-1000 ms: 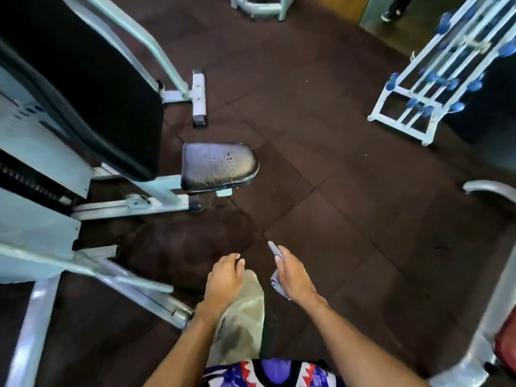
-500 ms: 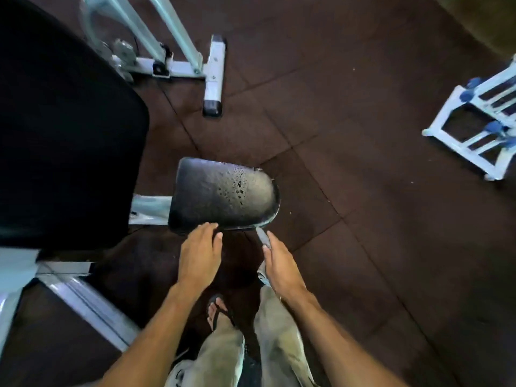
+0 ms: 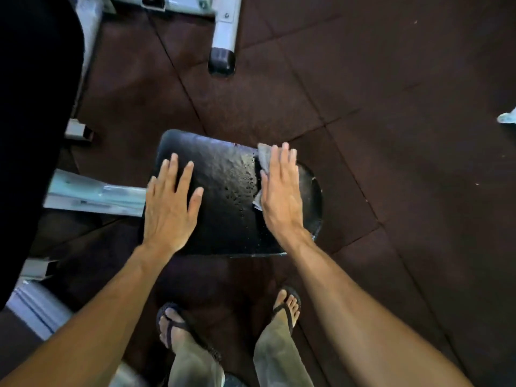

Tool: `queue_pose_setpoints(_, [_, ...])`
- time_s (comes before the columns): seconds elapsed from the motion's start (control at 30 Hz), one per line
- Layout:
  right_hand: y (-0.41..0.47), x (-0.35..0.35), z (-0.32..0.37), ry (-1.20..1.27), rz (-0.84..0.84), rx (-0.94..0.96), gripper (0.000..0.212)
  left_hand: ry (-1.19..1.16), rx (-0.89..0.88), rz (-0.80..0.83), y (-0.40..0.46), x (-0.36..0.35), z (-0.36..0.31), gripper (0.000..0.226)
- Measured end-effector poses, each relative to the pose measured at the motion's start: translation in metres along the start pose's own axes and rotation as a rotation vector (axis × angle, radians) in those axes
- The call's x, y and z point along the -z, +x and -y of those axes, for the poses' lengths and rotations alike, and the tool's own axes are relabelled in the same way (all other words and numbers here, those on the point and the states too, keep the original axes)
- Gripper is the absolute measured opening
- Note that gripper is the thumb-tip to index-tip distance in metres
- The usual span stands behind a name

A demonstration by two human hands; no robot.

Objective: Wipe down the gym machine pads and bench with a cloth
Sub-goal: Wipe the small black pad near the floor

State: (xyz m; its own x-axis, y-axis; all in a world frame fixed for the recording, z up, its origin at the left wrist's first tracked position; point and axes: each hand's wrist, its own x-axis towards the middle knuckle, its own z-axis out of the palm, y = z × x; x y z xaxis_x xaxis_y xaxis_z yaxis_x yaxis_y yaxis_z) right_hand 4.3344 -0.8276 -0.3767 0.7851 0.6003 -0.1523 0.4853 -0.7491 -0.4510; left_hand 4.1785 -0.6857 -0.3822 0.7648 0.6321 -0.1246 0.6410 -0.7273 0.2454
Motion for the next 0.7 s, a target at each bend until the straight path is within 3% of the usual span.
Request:
queue_pose_setpoints(0.1, [0.0,-0.041,0.024,-0.171,-0.063,-0.007,0.063,0.017,-0.014,-0.038,0.013,-0.018,0.013,0.061])
queue_pose_setpoints(0.27, [-0.094,-0.044,0.002,-0.346,0.109,0.216,0.064,0.004,-0.03,-0.065,0.012,-0.025,0.019,0.06])
queue_pose_setpoints(0.4, [-0.065,-0.019,-0.031,-0.381,0.048,0.011,0.061,0.03,-0.022,-0.045,0.011,-0.025,0.017,0.06])
queue_pose_setpoints(0.53, [0.023,-0.032,0.017,-0.266,-0.085,-0.199,0.06,0.018,-0.018,-0.052,0.012,-0.028,0.02,0.059])
queue_pose_setpoints(0.63, [-0.009,-0.058,0.051,-0.257,0.026,0.07,0.059,0.013,-0.034,-0.061,0.013,-0.028,0.022,0.058])
queue_pose_setpoints(0.7, [-0.065,-0.053,0.037,-0.304,0.126,0.22,0.059,-0.002,-0.029,-0.065,0.013,-0.027,0.022,0.057])
